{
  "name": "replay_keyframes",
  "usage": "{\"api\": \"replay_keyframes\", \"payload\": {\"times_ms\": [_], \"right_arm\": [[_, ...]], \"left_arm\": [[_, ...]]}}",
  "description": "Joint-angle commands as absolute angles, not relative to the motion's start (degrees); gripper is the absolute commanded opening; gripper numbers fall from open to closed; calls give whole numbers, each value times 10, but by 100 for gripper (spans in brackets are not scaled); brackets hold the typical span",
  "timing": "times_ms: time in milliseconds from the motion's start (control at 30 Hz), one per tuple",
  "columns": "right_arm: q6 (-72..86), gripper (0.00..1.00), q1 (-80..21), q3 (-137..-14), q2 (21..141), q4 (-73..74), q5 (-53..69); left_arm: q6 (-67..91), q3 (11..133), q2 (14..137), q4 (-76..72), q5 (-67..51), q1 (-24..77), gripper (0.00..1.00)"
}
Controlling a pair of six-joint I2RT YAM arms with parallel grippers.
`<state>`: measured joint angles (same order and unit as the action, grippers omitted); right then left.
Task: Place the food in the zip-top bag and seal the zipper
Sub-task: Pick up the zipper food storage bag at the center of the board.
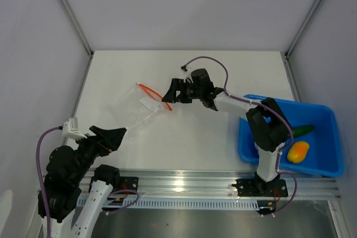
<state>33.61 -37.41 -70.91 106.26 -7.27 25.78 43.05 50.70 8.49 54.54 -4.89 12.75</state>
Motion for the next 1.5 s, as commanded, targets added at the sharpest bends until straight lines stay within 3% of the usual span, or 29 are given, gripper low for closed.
{"api": "replay_keyframes", "payload": {"times_ms": [0, 500, 700, 800, 833, 900, 933, 1000, 1167, 1467], "right_arm": [[321, 90, -380, -771, 1115, -122, 277], [264, 84, -398, -892, 1262, -64, 272], [266, 68, -411, -875, 1267, -97, 294], [274, 54, -416, -865, 1265, -117, 318], [278, 41, -417, -858, 1263, -133, 322], [287, 26, -417, -836, 1252, -150, 327], [290, 13, -417, -828, 1247, -166, 331], [294, 1, -417, -806, 1236, -182, 338], [279, 0, -425, -752, 1154, -190, 331], [157, 0, -489, -687, 994, -78, 225]], "left_arm": [[426, 520, 72, 543, -43, 130, 85], [396, 540, 112, 553, -48, 130, 84], [392, 548, 128, 560, -50, 130, 83], [392, 555, 136, 562, -58, 130, 82], [393, 548, 141, 563, -59, 130, 81], [395, 548, 147, 569, -58, 130, 80], [395, 548, 149, 570, -55, 130, 80], [399, 548, 155, 570, -54, 130, 79], [396, 556, 192, 564, -62, 130, 77], [412, 554, 251, 503, -116, 130, 72]]}}
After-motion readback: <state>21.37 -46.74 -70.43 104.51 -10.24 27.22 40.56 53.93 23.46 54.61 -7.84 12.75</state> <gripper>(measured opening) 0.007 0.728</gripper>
